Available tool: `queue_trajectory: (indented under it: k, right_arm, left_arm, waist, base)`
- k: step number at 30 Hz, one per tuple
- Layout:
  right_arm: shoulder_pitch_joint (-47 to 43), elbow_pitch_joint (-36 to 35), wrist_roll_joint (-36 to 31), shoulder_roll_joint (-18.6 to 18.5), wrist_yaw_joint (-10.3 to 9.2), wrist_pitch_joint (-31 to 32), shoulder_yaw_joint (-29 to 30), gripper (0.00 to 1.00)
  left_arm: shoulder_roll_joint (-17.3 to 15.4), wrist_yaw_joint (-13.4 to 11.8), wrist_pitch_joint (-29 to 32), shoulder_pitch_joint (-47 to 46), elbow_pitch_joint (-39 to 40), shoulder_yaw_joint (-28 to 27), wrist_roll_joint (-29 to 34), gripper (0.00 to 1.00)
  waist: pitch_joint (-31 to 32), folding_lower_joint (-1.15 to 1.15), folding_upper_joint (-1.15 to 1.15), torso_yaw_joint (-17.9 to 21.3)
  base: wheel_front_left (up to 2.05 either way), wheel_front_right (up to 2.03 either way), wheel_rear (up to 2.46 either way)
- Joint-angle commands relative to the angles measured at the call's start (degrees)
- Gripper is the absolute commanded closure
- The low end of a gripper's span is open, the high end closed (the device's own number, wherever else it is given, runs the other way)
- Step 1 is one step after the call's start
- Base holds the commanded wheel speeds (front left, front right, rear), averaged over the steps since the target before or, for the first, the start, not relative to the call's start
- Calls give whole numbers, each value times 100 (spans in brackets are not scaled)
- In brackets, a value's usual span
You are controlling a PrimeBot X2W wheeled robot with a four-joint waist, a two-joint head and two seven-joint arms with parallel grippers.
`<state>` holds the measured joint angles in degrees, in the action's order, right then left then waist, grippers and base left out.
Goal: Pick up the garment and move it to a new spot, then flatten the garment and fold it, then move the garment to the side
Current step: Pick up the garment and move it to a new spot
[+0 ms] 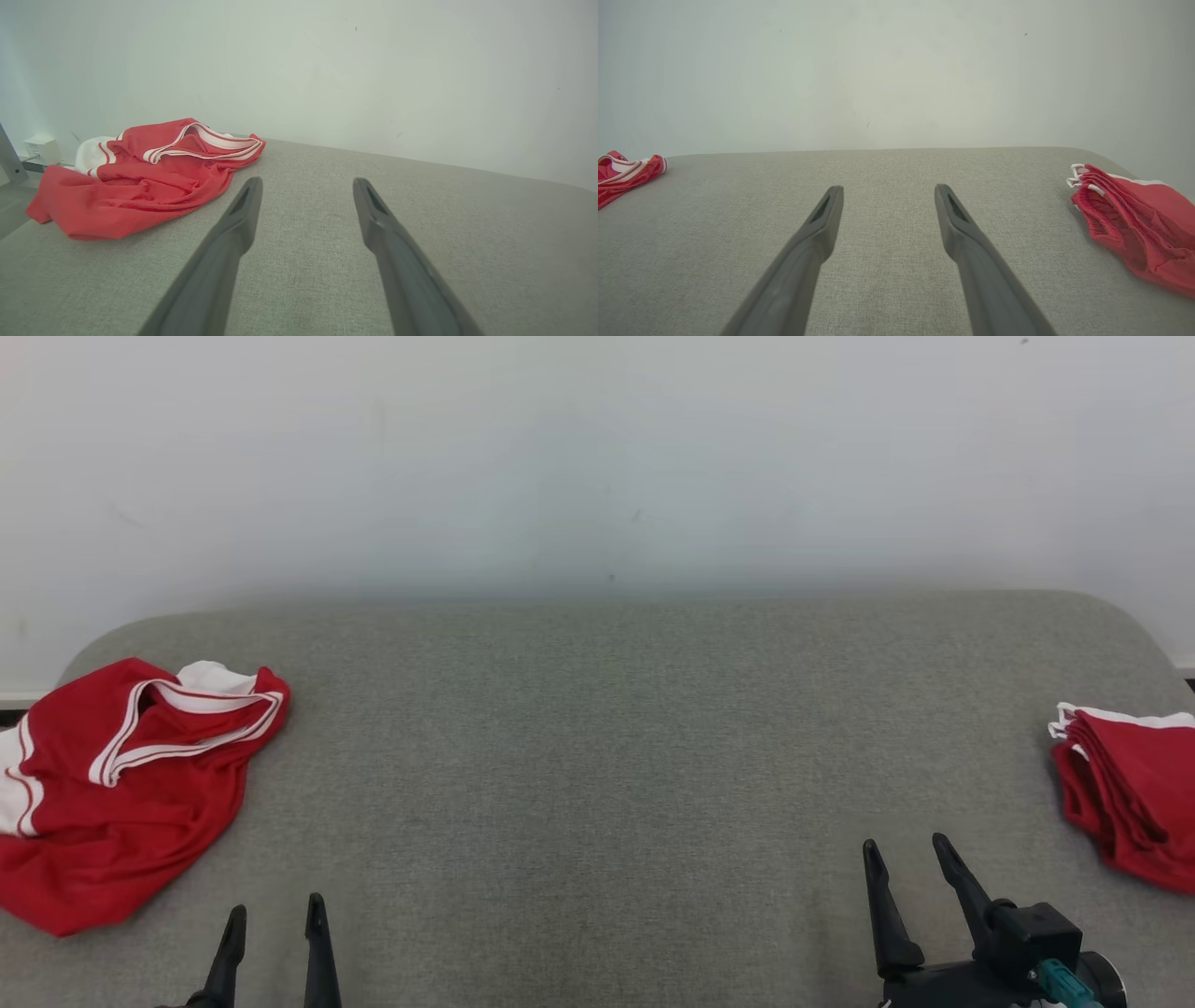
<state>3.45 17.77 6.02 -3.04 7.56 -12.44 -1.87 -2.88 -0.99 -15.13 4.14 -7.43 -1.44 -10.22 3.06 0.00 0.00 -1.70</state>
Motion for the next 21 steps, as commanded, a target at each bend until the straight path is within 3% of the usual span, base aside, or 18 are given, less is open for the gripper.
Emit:
queue_trajectory:
  k: [1,21]
  right_arm:
    - [-35,-5,27,14,-16,-8,-30,0]
    - [56,278,288,18,-16,-157,-359,0]
  left_arm:
    - [-3,-12,-2,54,-7,-38,40,0]
    - [-17,53,-1,324,33,-316,290,0]
  waist:
    - [46,0,0,-247]
    - [198,0,0,-1496]
  base:
    - [0,0,0]
    - [0,0,0]
